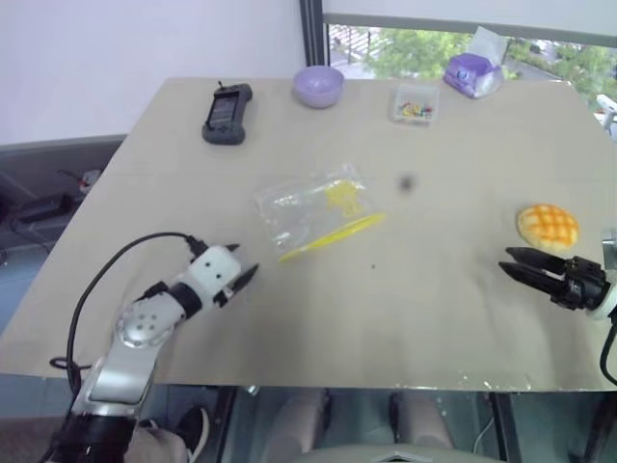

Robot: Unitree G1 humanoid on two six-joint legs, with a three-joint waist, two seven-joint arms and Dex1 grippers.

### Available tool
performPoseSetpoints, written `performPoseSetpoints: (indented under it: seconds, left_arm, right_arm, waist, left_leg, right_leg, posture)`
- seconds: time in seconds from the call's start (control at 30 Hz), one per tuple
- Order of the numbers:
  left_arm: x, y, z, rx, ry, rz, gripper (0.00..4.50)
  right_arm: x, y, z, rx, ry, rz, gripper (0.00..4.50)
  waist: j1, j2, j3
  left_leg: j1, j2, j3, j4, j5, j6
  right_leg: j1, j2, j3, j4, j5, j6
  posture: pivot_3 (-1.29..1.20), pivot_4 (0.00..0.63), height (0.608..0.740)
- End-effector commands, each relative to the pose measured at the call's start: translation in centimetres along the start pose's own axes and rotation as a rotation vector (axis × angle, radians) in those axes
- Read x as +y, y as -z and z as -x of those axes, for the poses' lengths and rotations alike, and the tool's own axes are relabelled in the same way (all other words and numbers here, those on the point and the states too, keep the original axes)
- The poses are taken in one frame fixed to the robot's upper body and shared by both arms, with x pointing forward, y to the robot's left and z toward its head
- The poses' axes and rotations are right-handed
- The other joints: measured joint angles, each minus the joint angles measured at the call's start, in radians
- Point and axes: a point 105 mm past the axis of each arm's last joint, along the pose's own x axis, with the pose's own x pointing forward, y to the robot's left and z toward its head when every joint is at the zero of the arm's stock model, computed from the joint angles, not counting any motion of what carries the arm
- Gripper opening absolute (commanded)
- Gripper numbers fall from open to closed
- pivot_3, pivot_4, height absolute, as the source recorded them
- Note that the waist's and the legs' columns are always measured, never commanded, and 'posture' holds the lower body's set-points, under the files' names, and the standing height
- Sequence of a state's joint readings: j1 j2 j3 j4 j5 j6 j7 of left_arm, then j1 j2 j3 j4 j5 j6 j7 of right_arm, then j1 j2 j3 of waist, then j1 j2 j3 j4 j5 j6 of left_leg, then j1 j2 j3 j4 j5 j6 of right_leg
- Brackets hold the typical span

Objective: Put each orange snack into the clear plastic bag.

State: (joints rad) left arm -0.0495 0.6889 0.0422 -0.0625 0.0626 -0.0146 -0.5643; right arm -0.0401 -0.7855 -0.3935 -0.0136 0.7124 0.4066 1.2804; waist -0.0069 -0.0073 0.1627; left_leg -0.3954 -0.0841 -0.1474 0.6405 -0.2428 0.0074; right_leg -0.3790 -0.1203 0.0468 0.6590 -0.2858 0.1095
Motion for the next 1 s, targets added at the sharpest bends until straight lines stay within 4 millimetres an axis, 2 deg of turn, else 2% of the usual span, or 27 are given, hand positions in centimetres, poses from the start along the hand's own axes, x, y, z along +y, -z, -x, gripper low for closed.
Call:
performPoseSetpoints:
  seconds: [0.03, 0.2, 0.47, 0.6, 0.77, 1.0]
  left_arm:
    - [0.6, -0.1, -0.6, -0.027, 0.023, -0.111, 2.72]
    - [1.5, 0.4, -1.9, -0.022, 0.066, -0.263, 2.72]
    - [3.7, 0.9, -2.5, 0.007, 0.075, -0.434, 2.72]
    - [3.6, 0.5, -3.7, -0.017, 0.089, -0.531, 2.72]
    - [2.3, -0.2, -5.3, -0.061, 0.146, -0.615, 2.72]
    - [1.5, -0.9, -6.8, -0.081, 0.179, -0.745, 2.72]
  right_arm:
    - [1.1, -2.3, -0.2, -0.038, -0.056, 0.073, 1.96]
    - [1.2, -2.4, -0.2, -0.036, -0.053, 0.089, 1.96]
    - [1.2, -1.8, 0.1, -0.025, -0.015, 0.091, 1.96]
    - [1.3, -1.7, 0.1, -0.024, -0.003, 0.094, 1.96]
    - [1.1, -1.7, 0.2, -0.023, 0.008, 0.104, 1.96]
    - [1.2, -1.7, 0.3, -0.027, 0.021, 0.108, 1.96]
  waist:
    - [-0.001, 0.0, 0.0]
    - [-0.001, 0.0, 0.0]
    - [-0.007, 0.0, 0.0]
    - [-0.005, 0.0, 0.0]
    - [-0.003, 0.0, 0.0]
    - [0.001, 0.0, 0.0]
  left_leg:
    - [0.0, 0.0, 0.0, 0.0, 0.0, 0.0]
    - [0.0, 0.0, -0.001, 0.0, 0.0, 0.0]
    - [0.001, 0.0, 0.0, 0.0, 0.0, 0.0]
    - [0.001, -0.001, -0.001, 0.0, 0.0, 0.0]
    - [0.001, -0.001, -0.001, 0.001, 0.0, 0.0]
    - [0.001, -0.002, -0.001, 0.001, 0.0, 0.0]
  right_leg:
    - [0.0, 0.0, 0.0, 0.0, 0.0, 0.0]
    - [0.0, 0.0, -0.001, 0.001, 0.0, 0.0]
    - [-0.001, 0.0, 0.0, 0.003, 0.0, 0.0]
    - [0.0, 0.0, -0.001, 0.003, 0.0, 0.0]
    - [0.0, 0.0, -0.001, 0.004, 0.0, 0.0]
    - [0.0, 0.0, -0.001, 0.004, 0.0, 0.0]
  posture:
    - [0.0, 0.15, 0.74]
    - [0.0, 0.15, 0.74]
    - [0.0, 0.15, 0.74]
    - [0.0, 0.15, 0.74]
    - [0.0, 0.15, 0.74]
    - [0.0, 0.15, 0.74]
